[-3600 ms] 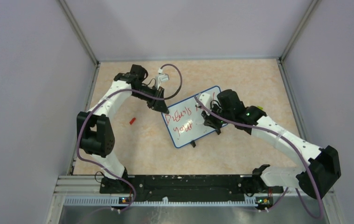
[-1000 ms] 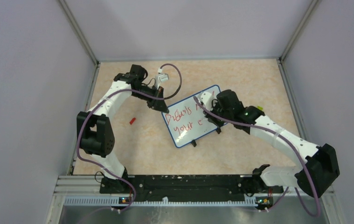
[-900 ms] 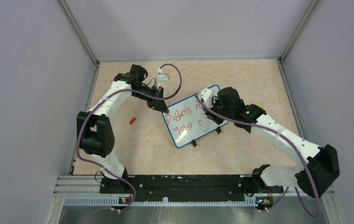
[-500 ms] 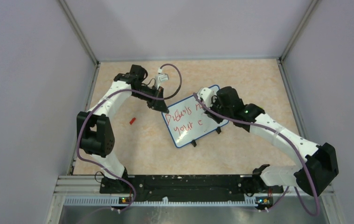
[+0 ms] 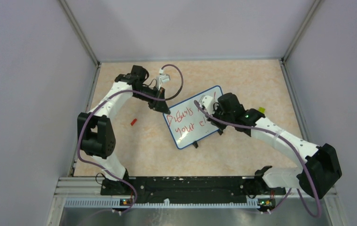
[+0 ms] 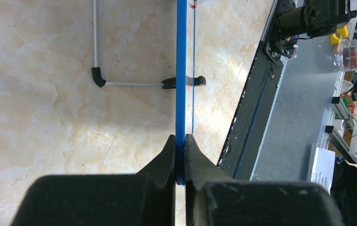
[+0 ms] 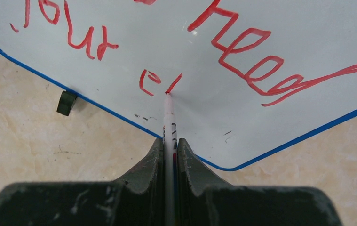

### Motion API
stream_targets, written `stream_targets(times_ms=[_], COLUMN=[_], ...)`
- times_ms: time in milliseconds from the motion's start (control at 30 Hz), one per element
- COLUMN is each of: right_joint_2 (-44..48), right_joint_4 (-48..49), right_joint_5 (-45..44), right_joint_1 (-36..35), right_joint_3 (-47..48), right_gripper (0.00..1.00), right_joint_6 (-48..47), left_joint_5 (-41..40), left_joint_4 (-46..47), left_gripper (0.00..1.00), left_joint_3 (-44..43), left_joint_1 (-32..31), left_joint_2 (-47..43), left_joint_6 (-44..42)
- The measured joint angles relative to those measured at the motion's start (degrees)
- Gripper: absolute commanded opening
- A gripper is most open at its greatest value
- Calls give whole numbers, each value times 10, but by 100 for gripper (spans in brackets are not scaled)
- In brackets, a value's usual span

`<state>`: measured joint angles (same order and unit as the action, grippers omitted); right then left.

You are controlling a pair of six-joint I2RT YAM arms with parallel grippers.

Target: Write a sentence on the whiteboard

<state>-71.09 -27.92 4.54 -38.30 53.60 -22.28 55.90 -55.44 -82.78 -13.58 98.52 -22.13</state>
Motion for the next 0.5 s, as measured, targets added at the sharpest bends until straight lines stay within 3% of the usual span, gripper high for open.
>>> stream_targets(times_ms=[500], right_joint_2=[6], right_joint_4=[-10], right_joint_5=[31], right_joint_1=[-10], right_joint_3=[-26], right_gripper=[0], right_joint_6=[11], left_joint_5=[2], left_joint_4=[3], left_gripper=[0], left_joint_3=[2], left_joint_1=[0], left_joint_2=[0], left_joint_6=[2])
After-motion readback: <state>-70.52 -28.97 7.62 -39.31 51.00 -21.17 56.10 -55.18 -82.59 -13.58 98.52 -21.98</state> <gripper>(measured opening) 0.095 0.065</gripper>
